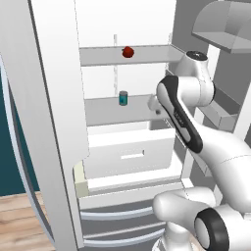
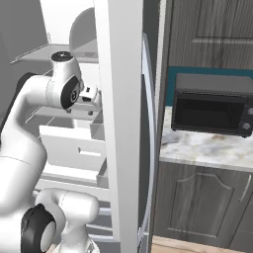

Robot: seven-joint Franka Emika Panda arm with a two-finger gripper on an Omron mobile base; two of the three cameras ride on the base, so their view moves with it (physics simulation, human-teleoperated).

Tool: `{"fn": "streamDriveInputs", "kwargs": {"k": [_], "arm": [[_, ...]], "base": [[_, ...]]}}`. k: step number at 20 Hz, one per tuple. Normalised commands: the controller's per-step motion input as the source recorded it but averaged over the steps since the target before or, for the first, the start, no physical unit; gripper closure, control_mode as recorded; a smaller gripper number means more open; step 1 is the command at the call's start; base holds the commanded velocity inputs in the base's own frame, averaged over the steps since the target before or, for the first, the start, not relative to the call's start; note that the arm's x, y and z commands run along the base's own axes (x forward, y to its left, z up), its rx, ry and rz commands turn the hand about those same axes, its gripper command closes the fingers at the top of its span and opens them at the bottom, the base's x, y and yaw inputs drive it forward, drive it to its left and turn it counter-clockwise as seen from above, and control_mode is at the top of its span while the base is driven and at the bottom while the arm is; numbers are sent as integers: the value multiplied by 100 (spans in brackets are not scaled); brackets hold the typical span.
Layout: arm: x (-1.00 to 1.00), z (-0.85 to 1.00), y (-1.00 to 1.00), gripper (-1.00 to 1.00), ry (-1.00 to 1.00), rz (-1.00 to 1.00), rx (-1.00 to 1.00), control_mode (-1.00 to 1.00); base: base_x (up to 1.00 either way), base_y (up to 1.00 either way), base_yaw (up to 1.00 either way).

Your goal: Pick bell pepper from the fridge and place it on the plate on the counter.

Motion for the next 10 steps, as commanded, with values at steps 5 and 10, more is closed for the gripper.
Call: {"fn": "streamDriveInputs", "kwargs": {"k": [5,10], "arm": [[0,31,15,-100,-16,0,0,-100],[0,33,13,-100,-20,0,0,-100]], "base": [[0,0,0],[0,0,0]]}}
